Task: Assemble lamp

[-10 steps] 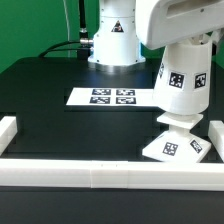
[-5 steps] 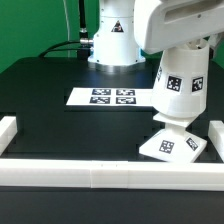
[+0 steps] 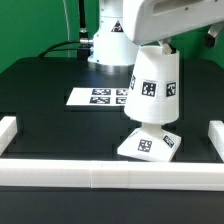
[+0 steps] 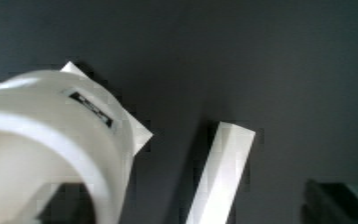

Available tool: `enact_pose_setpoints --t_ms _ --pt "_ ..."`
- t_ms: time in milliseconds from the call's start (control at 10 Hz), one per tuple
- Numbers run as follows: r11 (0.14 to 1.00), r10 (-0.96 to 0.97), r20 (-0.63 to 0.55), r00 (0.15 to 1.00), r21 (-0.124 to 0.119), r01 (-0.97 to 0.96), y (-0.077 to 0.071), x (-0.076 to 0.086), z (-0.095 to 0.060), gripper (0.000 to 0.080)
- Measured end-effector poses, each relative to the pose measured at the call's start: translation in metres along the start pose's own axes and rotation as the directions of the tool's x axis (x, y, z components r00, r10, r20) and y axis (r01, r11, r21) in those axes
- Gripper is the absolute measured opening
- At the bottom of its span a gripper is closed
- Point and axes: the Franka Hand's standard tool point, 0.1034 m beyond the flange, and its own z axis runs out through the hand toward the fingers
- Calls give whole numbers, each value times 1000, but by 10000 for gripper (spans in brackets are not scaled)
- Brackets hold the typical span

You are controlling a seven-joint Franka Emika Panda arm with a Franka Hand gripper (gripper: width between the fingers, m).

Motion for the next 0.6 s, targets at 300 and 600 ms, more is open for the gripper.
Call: enact_pose_setpoints --t_ms 300,600 --pt "1000 25 46 999 -13 -24 -19 -2 -28 695" --pt "998 32 37 999 -48 -30 -31 8 -24 699"
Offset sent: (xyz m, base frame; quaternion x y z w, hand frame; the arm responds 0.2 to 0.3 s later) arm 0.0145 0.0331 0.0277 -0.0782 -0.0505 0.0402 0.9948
